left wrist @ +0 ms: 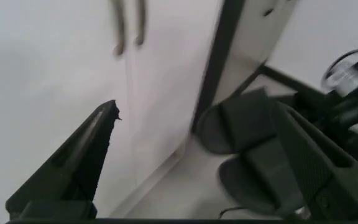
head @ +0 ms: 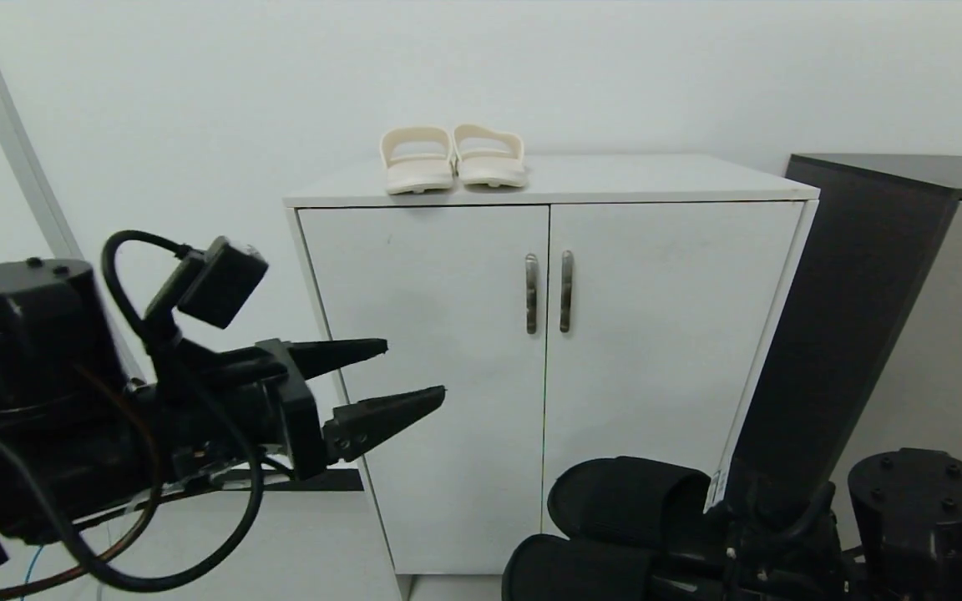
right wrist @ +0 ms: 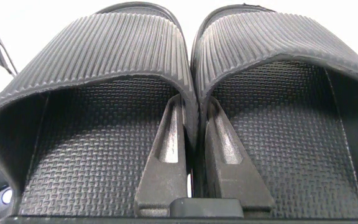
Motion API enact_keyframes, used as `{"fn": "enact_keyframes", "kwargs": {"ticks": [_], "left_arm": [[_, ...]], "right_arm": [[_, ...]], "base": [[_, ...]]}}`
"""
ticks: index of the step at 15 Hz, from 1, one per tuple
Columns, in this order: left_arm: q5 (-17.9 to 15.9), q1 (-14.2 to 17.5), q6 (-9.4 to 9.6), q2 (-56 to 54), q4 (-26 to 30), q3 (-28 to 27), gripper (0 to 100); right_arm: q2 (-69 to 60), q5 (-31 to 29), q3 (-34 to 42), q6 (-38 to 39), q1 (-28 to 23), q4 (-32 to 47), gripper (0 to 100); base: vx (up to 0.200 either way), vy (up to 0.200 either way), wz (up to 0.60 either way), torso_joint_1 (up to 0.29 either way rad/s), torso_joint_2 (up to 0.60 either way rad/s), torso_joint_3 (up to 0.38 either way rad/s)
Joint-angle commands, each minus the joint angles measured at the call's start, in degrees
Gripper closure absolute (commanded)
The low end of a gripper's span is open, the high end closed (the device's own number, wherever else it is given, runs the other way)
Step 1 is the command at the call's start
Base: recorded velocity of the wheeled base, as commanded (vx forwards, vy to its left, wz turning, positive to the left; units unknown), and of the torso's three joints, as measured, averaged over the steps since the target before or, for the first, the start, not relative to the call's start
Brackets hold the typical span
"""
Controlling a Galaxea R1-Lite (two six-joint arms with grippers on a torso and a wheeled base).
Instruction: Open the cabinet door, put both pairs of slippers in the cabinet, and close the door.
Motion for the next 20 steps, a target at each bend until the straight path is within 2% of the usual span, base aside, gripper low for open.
{"fn": "enact_keyframes", "kwargs": {"ticks": [1, 4, 6, 9, 10, 12, 14, 16, 19, 20], "left_arm": [[-0.19, -3.68, -3.15, 7.81, -0.25, -7.73, 0], [-0.1, -7.38, -3.95, 13.88, -2.27, -14.41, 0], [-0.01, -7.46, -4.21, 17.92, -2.36, -18.36, 0], [-0.89, -7.46, -8.69, 24.43, -2.54, -25.83, 0], [-2.12, -7.46, -9.83, 26.45, -2.54, -28.2, 0], [-4.67, -7.29, -13.44, 29.96, -2.54, -32.42, 0], [-5.37, -7.29, -16.34, 33.04, -2.36, -36.2, 0], [-6.07, -7.2, -18.1, 35.68, -2.19, -39.19, 0], [-5.46, -7.29, -18.45, 38.4, -2.01, -42.27, 0], [-4.23, -7.29, -18.54, 38.4, -2.01, -42.62, 0]], "right_arm": [[0.28, 0.06, 0.09, 0.07, -0.05, 0.04, 100], [0.54, -0.03, 0.09, 0.07, -0.05, 0.04, 100], [0.63, -0.03, 0.09, 0.07, -0.05, 0.04, 100], [0.72, -0.12, 0.09, 0.07, -0.05, 0.04, 100], [0.72, -0.12, 0.17, 0.07, -0.05, 0.04, 100], [0.72, -0.29, 0.17, 0.16, -0.05, 0.04, 100], [0.89, -0.38, 0.17, 0.16, -0.05, 0.04, 100], [1.24, -0.29, 0.09, 0.24, -0.14, 0.04, 100], [1.33, -0.29, 0.17, 0.33, -0.22, 0.04, 100], [1.42, -0.29, 0.17, 0.33, -0.22, 0.04, 100]], "base": [[0.0, 0.0, 0.0, 0.0, 0.0, 0.0], [0.0, 0.0, 0.0, 0.0, 0.0, 0.0], [0.0, 0.0, 0.0, 0.0, 0.0, 0.0], [0.0, 0.0, 0.0, 0.0, 0.0, 0.0], [0.0, 0.0, 0.0, 0.0, 0.0, 0.0], [0.0, 0.0, 0.0, 0.0, 0.0, 0.0], [0.0, 0.0, 0.0, 0.0, 0.0, 0.0], [0.0, 0.0, 0.0, 0.0, 0.0, 0.0], [0.0, 0.0, 0.0, 0.0, 0.0, 0.0], [0.0, 0.0, 0.0, 0.0, 0.0, 0.0]]}}
